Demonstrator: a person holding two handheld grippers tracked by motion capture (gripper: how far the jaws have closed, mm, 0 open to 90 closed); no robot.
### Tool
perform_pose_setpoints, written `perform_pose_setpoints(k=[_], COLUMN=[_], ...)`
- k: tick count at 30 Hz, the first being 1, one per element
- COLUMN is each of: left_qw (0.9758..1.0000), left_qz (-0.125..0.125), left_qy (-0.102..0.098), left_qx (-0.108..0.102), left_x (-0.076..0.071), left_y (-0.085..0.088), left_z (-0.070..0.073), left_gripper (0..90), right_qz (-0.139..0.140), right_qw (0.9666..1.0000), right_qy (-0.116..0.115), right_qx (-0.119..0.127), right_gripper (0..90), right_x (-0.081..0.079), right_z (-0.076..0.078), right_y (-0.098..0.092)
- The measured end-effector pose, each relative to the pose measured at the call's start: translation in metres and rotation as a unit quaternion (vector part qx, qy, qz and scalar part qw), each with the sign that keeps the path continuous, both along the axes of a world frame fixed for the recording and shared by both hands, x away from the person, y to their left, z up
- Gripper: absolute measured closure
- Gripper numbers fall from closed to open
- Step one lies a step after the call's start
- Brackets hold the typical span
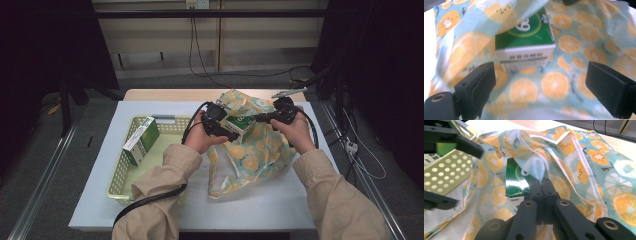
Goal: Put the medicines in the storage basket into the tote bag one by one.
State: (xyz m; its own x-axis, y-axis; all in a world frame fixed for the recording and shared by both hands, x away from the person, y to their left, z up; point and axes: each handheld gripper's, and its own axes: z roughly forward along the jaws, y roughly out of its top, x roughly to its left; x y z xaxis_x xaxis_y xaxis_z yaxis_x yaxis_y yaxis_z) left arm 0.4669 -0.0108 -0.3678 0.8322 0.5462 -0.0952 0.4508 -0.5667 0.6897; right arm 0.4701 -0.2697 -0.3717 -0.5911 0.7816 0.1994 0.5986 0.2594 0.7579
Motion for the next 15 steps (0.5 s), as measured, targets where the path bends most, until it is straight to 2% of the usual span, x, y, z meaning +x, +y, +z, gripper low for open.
perform_pose_setpoints(k=[4, 5, 6, 7, 8, 9, 13, 14, 15], left_qw=[0.9999, 0.9998, 0.9997, 0.9998, 0.9999, 0.9998, 0.9997, 0.9998, 0.9998], left_qz=[-0.013, -0.015, -0.007, -0.019, -0.005, -0.018, -0.022, -0.012, -0.020], left_qy=[0.005, 0.001, -0.011, 0.002, -0.007, 0.002, -0.003, -0.012, -0.006], left_qx=[0.005, 0.008, 0.022, 0.008, 0.013, 0.002, 0.003, 0.011, 0.001], left_x=[-0.009, -0.011, -0.014, -0.014, -0.017, -0.018, -0.023, -0.025, -0.025], left_y=[0.016, 0.018, 0.021, 0.026, 0.028, 0.032, 0.044, 0.047, 0.051], left_z=[0.006, 0.007, 0.009, 0.009, 0.011, 0.011, 0.015, 0.016, 0.015], left_gripper=[9.2, 9.2, 9.2, 9.2, 9.2, 9.2, 9.2, 9.2, 9.2], right_qz=[0.002, 0.003, 0.003, 0.003, 0.003, 0.003, 0.002, 0.002, 0.002], right_qw=[1.0000, 1.0000, 1.0000, 1.0000, 1.0000, 1.0000, 1.0000, 1.0000, 1.0000], right_qy=[0.000, 0.000, 0.000, 0.001, 0.001, 0.000, -0.001, -0.002, -0.002], right_qx=[-0.002, -0.003, -0.005, -0.007, -0.007, -0.007, -0.006, -0.006, -0.005], right_gripper=[90.0, 90.0, 90.0, 90.0, 90.0, 90.0, 90.0, 90.0, 90.0], right_x=[-0.001, -0.002, -0.002, -0.003, -0.003, -0.003, -0.005, -0.005, -0.005], right_z=[0.000, -0.001, -0.001, -0.001, -0.001, -0.001, 0.000, 0.000, -0.001], right_y=[0.003, 0.003, 0.003, 0.003, 0.003, 0.002, 0.002, 0.002, 0.002])
